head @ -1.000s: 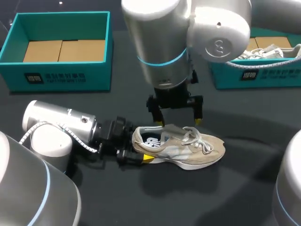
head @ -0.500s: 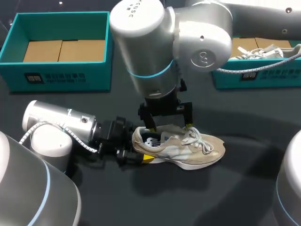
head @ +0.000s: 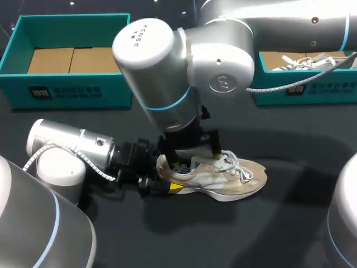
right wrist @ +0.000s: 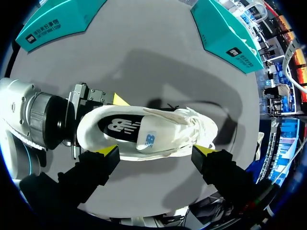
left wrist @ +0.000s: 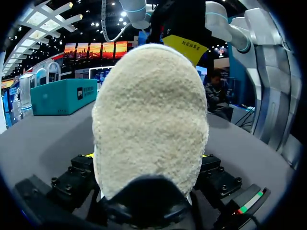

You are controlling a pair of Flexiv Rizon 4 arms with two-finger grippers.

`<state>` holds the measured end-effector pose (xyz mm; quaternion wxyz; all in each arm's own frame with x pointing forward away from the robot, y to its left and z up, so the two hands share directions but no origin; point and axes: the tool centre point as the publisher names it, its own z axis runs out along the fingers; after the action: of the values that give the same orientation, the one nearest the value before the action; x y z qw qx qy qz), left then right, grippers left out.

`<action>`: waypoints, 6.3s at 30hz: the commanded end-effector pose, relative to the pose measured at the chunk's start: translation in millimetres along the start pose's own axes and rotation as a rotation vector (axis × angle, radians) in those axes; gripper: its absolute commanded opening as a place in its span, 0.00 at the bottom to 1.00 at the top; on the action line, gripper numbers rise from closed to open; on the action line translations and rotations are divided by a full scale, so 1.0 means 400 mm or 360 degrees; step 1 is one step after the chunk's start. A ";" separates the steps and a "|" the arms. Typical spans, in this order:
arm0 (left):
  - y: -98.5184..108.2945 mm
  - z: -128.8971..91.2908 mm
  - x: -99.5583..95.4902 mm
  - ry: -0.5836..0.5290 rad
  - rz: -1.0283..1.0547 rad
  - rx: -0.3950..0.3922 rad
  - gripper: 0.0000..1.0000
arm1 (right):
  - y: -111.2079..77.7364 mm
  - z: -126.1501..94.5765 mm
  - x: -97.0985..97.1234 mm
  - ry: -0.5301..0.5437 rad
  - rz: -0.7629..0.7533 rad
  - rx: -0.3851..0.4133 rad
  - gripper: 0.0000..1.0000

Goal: Take the shoe out of the shoebox, open the shoe tongue, remove and reinsert the insole, then place the shoe into the shoebox

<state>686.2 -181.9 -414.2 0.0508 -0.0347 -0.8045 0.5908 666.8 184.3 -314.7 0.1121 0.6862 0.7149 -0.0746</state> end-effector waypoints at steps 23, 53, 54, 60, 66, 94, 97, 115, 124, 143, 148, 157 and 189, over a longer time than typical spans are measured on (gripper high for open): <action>-0.001 -0.001 0.002 -0.0001 0.0000 -0.0003 0.00 | 0.014 0.096 -0.009 -0.0544 0.0509 -0.0107 1.00; -0.001 -0.001 0.002 -0.0001 0.0000 -0.0003 0.00 | -0.015 0.083 -0.072 -0.0552 0.0599 -0.0061 0.63; -0.001 -0.001 0.002 -0.0001 0.0000 -0.0003 0.00 | -0.017 0.083 -0.071 -0.0546 0.0596 -0.0055 0.59; -0.001 -0.001 0.002 -0.0001 0.0000 -0.0003 0.00 | -0.025 0.080 -0.072 -0.0513 0.0571 -0.0010 0.05; -0.001 -0.001 0.002 -0.0001 0.0000 -0.0003 0.00 | -0.008 0.057 -0.107 -0.0474 0.0406 0.0035 0.00; -0.001 -0.001 0.002 -0.0001 0.0000 -0.0003 0.00 | 0.057 0.057 -0.281 0.0247 -0.0352 0.0037 0.00; -0.001 -0.001 0.002 -0.0001 0.0000 -0.0003 0.00 | 0.067 0.071 -0.308 0.0245 -0.0362 0.0045 0.00; -0.001 -0.001 0.002 -0.0001 0.0000 -0.0003 0.00 | 0.089 0.195 -0.367 0.0228 -0.0236 0.0137 0.36; -0.001 -0.001 0.002 -0.0001 0.0000 -0.0003 0.00 | 0.069 0.192 -0.411 0.0115 -0.0130 0.0158 0.47; -0.001 -0.001 0.002 -0.0001 0.0000 -0.0003 0.00 | 0.073 -0.163 -0.323 0.0010 -0.0779 -0.0184 0.44; -0.001 -0.001 0.002 -0.0001 0.0000 -0.0003 0.00 | 0.068 -0.207 -0.258 0.0107 -0.1135 -0.0225 0.04; -0.001 -0.001 0.002 -0.0001 0.0000 -0.0003 0.00 | 0.005 -0.227 -0.152 0.0400 -0.1923 -0.0285 0.00; -0.001 -0.001 0.002 -0.0001 0.0000 -0.0003 0.00 | 0.017 -0.111 0.008 0.0235 -0.2178 -0.0338 0.00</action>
<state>686.3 -182.1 -414.1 0.0507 -0.0346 -0.8047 0.5905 664.1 190.8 -253.6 0.0657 0.0726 0.9951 -0.0162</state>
